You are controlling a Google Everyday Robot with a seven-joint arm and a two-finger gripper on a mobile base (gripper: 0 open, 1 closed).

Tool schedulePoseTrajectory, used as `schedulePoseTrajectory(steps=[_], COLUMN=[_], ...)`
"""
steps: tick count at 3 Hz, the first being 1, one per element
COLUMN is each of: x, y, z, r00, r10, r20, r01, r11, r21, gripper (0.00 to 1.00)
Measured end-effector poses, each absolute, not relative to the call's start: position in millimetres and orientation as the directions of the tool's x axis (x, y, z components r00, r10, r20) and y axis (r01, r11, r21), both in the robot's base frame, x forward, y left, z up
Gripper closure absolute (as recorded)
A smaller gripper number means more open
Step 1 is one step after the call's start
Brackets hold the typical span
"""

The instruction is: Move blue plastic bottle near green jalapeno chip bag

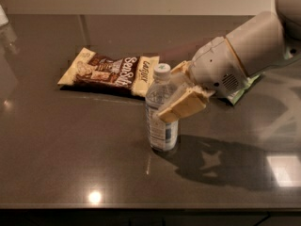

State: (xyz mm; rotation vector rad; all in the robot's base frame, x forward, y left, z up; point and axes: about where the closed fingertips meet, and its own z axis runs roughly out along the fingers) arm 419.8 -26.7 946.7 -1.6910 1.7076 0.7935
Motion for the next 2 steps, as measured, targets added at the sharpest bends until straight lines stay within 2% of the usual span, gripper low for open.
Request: schedulePoseTrajectory(steps=[1,2], x=[433,459], y=[-40,-64], z=[959,968], r00=[0.001,-0.008], r10=[-0.654,-0.673], r20=[-0.757,-0.74], r01=[-0.999,-0.991], r11=[0.036,0.106], r21=[-0.032,-0.085], gripper=[0.87,1.0])
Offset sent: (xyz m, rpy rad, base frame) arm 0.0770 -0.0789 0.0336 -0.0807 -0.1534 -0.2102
